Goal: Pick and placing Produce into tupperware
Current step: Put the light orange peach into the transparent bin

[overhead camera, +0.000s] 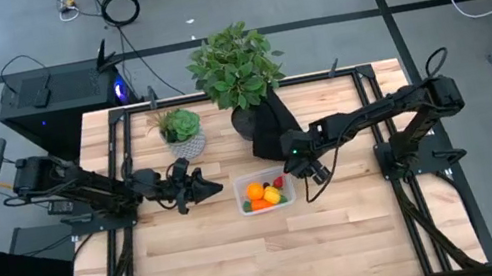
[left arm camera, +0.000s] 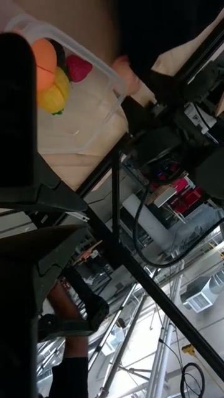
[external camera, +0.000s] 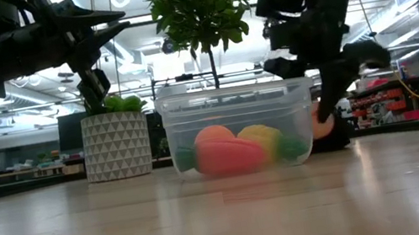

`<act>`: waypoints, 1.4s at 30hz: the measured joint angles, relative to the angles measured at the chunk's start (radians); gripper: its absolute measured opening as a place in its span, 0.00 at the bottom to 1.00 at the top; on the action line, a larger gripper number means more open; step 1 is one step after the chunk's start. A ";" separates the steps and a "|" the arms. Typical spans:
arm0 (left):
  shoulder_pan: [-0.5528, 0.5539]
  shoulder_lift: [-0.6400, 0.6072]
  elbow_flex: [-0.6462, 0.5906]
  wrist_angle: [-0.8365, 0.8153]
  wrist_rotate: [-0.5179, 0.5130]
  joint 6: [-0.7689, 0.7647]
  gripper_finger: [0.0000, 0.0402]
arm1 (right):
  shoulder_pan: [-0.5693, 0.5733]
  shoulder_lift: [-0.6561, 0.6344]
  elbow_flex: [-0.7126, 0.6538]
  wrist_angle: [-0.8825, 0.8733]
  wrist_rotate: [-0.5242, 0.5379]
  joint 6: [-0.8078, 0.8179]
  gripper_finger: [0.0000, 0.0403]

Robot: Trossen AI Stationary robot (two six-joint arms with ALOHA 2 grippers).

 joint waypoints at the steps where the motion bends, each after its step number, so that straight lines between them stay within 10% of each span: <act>1: 0.000 0.000 0.000 0.000 0.000 0.004 0.13 | 0.000 -0.006 0.000 -0.021 -0.002 0.016 0.54; 42: 0.001 0.000 0.000 -0.001 -0.001 0.009 0.13 | 0.002 -0.227 0.000 -0.139 -0.413 0.410 0.54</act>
